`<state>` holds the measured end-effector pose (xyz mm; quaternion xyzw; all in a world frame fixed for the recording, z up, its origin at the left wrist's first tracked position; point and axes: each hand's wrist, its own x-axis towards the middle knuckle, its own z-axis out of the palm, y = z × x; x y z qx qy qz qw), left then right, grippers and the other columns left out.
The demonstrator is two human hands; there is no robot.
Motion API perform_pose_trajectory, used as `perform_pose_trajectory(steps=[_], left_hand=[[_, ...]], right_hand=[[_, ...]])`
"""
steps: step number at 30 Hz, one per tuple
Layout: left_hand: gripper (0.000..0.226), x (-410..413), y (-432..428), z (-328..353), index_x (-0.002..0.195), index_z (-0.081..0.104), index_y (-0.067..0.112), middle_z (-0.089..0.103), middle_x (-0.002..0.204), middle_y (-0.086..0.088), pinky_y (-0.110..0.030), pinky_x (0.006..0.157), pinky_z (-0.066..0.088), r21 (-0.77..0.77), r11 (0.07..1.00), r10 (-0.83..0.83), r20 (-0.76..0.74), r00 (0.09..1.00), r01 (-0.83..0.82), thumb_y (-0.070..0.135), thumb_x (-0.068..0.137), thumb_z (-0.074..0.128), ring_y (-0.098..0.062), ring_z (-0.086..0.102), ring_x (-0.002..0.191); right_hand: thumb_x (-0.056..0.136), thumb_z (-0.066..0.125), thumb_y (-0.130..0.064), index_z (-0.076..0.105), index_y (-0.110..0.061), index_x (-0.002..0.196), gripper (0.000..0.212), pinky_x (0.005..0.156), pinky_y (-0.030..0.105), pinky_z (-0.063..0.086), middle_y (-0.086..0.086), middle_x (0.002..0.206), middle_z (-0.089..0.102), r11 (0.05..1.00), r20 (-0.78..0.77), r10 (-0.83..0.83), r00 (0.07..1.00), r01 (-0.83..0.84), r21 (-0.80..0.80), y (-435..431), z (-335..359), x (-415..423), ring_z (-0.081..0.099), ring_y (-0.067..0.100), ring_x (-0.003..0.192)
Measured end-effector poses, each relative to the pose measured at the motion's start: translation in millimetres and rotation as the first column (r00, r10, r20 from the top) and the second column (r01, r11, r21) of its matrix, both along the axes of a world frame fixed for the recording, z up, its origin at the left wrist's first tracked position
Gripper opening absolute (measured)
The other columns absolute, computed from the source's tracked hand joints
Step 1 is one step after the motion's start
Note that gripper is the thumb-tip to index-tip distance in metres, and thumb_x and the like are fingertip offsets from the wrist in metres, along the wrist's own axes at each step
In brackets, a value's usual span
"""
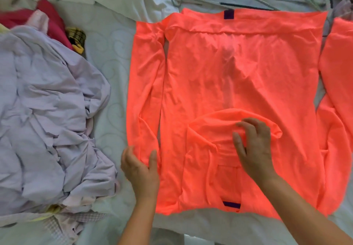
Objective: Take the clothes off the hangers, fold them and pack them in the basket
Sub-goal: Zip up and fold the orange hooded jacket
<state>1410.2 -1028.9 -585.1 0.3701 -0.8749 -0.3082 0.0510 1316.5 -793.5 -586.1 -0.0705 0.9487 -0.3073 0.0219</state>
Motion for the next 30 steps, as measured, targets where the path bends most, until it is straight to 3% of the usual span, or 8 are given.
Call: perform_pose_trajectory(steps=[5,9,12,14,20,24,27,30], left_hand=[[0.056,0,-27,0,0.117,0.045,-0.005,0.051,0.103,-0.012,-0.038,0.085,0.041,0.29,0.908,0.254,0.196,0.947,-0.303,0.02,0.076,0.075,-0.035,0.054,0.101],[0.04,14,-25,2,0.091,0.05,0.016,0.06,0.088,-0.002,-0.032,0.076,0.042,0.53,0.764,0.244,0.288,0.926,-0.367,0.028,0.069,0.081,-0.026,0.06,0.091],[0.087,27,-21,0,0.094,0.061,0.022,0.069,0.088,0.007,-0.028,0.08,0.049,0.7,0.637,0.114,0.329,0.937,-0.324,0.071,0.024,0.078,-0.012,0.065,0.087],[0.101,31,-23,-4,0.096,0.065,0.019,0.072,0.076,0.012,-0.015,0.074,0.051,0.757,0.564,0.12,0.322,0.939,-0.331,0.069,0.009,0.076,-0.001,0.067,0.079],[0.103,24,-33,-4,0.098,0.063,0.017,0.071,0.073,0.022,-0.008,0.064,0.048,0.876,0.382,0.108,0.274,0.956,-0.295,0.056,0.006,0.086,0.008,0.065,0.073],[0.107,27,-30,-8,0.103,0.059,0.02,0.072,0.084,0.018,-0.014,0.072,0.05,0.892,0.333,0.066,0.301,0.951,-0.306,0.062,0.009,0.087,0.002,0.067,0.082],[0.106,27,-29,3,0.098,0.065,0.012,0.074,0.084,0.004,-0.022,0.076,0.054,0.901,0.326,0.015,0.299,0.954,-0.287,0.061,0.006,0.087,-0.009,0.069,0.084],[0.098,22,-27,23,0.088,0.071,0.009,0.074,0.08,-0.003,-0.02,0.069,0.054,0.913,0.341,-0.038,0.251,0.967,-0.224,0.055,0.003,0.089,-0.01,0.07,0.079]], right_hand=[[0.087,0.046,-0.028,0.06,0.001,0.097,0.033,0.08,0.03,0.035,0.019,0.091,0.059,0.978,0.056,-0.002,0.998,0.013,-0.209,-110,4,-106,0.055,0.034,0.086],[0.09,0.055,-0.024,0.054,-0.001,0.112,0.032,0.088,0.036,0.036,0.02,0.111,0.054,0.977,0.09,-0.087,0.992,0.103,-0.188,-175,1,-186,0.05,0.033,0.105],[0.089,0.057,-0.037,0.043,-0.003,0.123,0.05,0.096,0.035,0.033,0.016,0.126,0.043,0.98,0.137,-0.184,0.973,0.193,-0.048,-204,2,-228,0.044,0.031,0.118],[0.085,0.061,-0.043,0.035,-0.005,0.13,0.065,0.099,0.037,0.033,0.015,0.133,0.037,0.977,0.143,-0.195,0.97,0.18,0.115,-214,-1,-243,0.039,0.031,0.124],[0.083,0.063,-0.026,0.029,-0.018,0.14,0.067,0.096,0.041,0.039,0.014,0.141,0.028,0.952,0.112,-0.037,0.993,0.001,0.307,-216,-4,-256,0.032,0.03,0.128],[0.085,0.059,-0.021,0.055,-0.012,0.12,0.037,0.091,0.041,0.04,0.013,0.131,0.042,0.894,0.117,0.066,0.991,-0.111,0.435,-222,6,-268,0.04,0.033,0.123],[0.085,0.056,-0.013,0.066,-0.012,0.104,0.021,0.088,0.037,0.044,0.013,0.117,0.057,0.948,0.119,0.034,0.992,-0.07,0.311,-219,20,-283,0.054,0.031,0.107],[0.084,0.058,-0.007,0.061,-0.017,0.076,0.013,0.065,0.022,0.048,0.0,0.08,0.059,0.992,0.244,0.068,0.967,-0.038,-0.124,-200,38,-293,0.055,0.007,0.067]])
